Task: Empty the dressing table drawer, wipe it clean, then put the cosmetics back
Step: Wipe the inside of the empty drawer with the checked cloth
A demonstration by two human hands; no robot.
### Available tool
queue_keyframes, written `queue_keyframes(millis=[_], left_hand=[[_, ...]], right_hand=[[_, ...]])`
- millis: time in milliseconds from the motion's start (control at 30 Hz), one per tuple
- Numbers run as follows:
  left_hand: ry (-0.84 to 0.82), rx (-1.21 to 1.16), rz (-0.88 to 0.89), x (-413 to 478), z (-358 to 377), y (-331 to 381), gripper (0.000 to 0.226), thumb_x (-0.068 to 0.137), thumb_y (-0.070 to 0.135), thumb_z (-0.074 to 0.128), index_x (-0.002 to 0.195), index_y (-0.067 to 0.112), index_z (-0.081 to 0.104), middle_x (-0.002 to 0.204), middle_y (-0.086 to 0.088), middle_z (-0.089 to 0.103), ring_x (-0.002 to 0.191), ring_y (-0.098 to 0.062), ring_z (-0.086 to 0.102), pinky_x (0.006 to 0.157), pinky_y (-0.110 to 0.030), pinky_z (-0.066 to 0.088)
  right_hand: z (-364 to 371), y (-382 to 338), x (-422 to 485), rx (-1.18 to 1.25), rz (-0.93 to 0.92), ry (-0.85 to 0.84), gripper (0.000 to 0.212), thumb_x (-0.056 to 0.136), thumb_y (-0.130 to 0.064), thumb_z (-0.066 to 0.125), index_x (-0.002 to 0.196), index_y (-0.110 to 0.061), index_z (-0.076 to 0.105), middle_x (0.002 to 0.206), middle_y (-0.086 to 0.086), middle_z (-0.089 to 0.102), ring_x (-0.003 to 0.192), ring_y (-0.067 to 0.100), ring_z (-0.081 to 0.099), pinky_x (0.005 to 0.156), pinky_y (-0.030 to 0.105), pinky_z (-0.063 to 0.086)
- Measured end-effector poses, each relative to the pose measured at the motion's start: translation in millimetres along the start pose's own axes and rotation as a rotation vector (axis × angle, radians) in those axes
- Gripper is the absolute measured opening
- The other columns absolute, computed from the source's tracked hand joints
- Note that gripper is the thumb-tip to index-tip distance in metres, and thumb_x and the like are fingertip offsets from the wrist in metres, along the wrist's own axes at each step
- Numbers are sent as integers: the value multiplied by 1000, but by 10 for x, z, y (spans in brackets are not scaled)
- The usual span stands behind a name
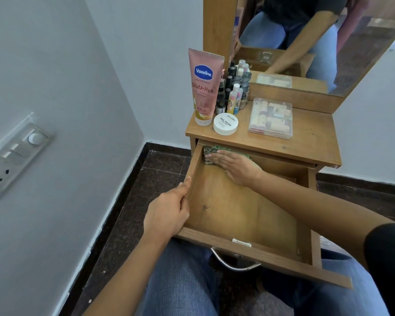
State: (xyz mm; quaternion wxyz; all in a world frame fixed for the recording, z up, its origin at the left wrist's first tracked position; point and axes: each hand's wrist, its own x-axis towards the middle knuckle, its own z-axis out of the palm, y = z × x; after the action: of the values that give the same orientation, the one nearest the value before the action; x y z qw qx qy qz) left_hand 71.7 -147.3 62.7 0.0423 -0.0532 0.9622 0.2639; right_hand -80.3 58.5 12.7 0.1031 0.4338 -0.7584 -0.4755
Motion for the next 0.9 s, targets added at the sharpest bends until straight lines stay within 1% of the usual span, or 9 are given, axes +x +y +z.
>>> queue_keyframes(millis=[100, 233, 333, 367, 433, 500, 600, 700, 900], left_hand=[[-6, 2, -3, 4, 8, -16, 54, 97, 19, 43, 147, 40, 34, 124, 9, 65, 80, -14, 66, 69, -26, 49], [11, -14, 12, 11, 36, -28, 55, 97, 18, 43, 146, 39, 35, 128, 6, 63, 80, -15, 67, 73, -28, 52], [16, -39, 18, -14, 78, -6, 55, 97, 18, 43, 147, 39, 35, 137, 9, 56, 79, -15, 67, 71, -26, 51], [22, -44, 19, -13, 82, 6, 54, 97, 19, 43, 146, 39, 35, 137, 9, 56, 81, -15, 67, 72, -27, 51], [30, -37, 19, 1, 81, 21, 54, 97, 19, 43, 146, 39, 35, 139, 9, 54, 85, -16, 68, 74, -29, 52], [28, -21, 17, 21, 66, 35, 54, 97, 19, 42, 146, 38, 35, 137, 8, 56, 88, -17, 67, 73, -30, 51], [17, 14, 32, 26, 61, 41, 53, 98, 19, 43, 147, 38, 34, 129, 6, 62, 86, -17, 67, 69, -27, 50], [3, 26, 24, 34, 54, 20, 54, 98, 19, 43, 147, 39, 33, 129, 6, 63, 86, -17, 67, 70, -29, 50], [-2, 20, 25, 64, 47, -13, 56, 96, 18, 43, 147, 41, 33, 139, 8, 54, 88, -16, 66, 76, -33, 54]], right_hand=[[164, -12, -301, -54, 23, -55, 64, 100, -34, 18, 147, -7, -16, 152, 10, -24, 140, 21, -23, 109, 45, -29], [506, -73, -974, -154, 94, -167, 75, 99, -24, 25, 138, 0, -34, 143, 14, -42, 130, 26, -37, 91, 53, -42], [532, -111, -1165, -99, 101, -311, 71, 98, -17, 21, 133, 0, -39, 134, 6, -50, 122, 23, -41, 77, 54, -47], [503, -119, -1130, -56, 125, -344, 73, 98, -18, 23, 134, -2, -38, 135, 5, -49, 123, 22, -41, 78, 53, -47], [468, -126, -1007, -4, 162, -340, 79, 98, -22, 30, 137, -4, -36, 137, 10, -47, 124, 22, -41, 92, 49, -43], [429, -73, -820, -27, 151, -277, 84, 97, -29, 35, 138, -6, -35, 138, 12, -46, 124, 25, -41, 104, 46, -29], [244, -6, -418, -32, 68, -189, 81, 97, -34, 33, 139, -6, -31, 141, 10, -40, 135, 20, -31, 105, 43, -22], [4, 31, -15, -68, -26, -179, 78, 98, -35, 32, 141, -9, -27, 152, 2, -31, 143, 15, -21, 107, 41, -19], [-53, -35, -1, -113, 27, -183, 73, 100, -33, 26, 137, -9, -33, 155, -4, -28, 143, 12, -22, 109, 39, -19]])
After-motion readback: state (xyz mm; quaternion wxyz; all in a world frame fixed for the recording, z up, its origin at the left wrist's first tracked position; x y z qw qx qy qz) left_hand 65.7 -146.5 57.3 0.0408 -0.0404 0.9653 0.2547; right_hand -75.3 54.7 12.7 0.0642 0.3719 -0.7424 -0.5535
